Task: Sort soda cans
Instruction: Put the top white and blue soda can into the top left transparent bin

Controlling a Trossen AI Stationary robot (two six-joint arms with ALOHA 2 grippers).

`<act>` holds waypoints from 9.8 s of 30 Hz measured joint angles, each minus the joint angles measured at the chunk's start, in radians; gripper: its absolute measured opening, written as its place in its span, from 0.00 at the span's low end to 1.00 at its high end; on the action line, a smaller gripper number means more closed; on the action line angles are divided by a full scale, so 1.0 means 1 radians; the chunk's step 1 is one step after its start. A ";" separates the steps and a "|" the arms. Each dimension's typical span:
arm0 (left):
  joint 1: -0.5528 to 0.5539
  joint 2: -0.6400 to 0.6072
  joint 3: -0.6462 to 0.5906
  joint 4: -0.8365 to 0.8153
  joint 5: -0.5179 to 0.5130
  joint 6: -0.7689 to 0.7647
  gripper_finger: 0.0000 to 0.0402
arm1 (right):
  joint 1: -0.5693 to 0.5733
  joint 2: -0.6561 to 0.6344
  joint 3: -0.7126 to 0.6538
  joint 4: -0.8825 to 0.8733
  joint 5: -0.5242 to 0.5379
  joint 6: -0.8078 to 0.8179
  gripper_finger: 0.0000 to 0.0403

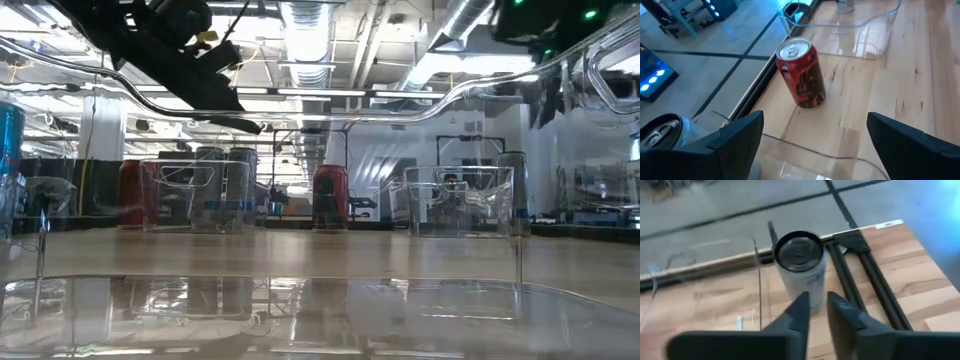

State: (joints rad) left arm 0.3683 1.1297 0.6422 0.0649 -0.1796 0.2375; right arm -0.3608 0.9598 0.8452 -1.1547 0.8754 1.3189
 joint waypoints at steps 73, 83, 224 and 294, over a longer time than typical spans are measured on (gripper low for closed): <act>-0.183 -0.134 0.001 -0.007 -0.036 -0.156 0.87 | 0.095 0.041 0.283 0.257 -0.210 -0.623 0.55; -0.203 -0.014 0.002 0.229 0.117 -0.157 0.87 | 0.276 0.218 0.283 0.707 -0.373 -0.919 0.55; 0.051 0.113 -0.554 0.985 -0.296 -0.276 0.79 | 0.382 0.279 0.179 0.875 -0.276 -1.013 0.76; 0.184 -0.064 -0.510 0.826 -0.349 -0.077 0.68 | 0.387 0.305 0.180 0.861 -0.275 -1.005 0.76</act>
State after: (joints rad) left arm 0.5523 1.0654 0.1322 0.8911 -0.5285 0.1607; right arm 0.0260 1.2652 1.0248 -0.2939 0.5999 0.3138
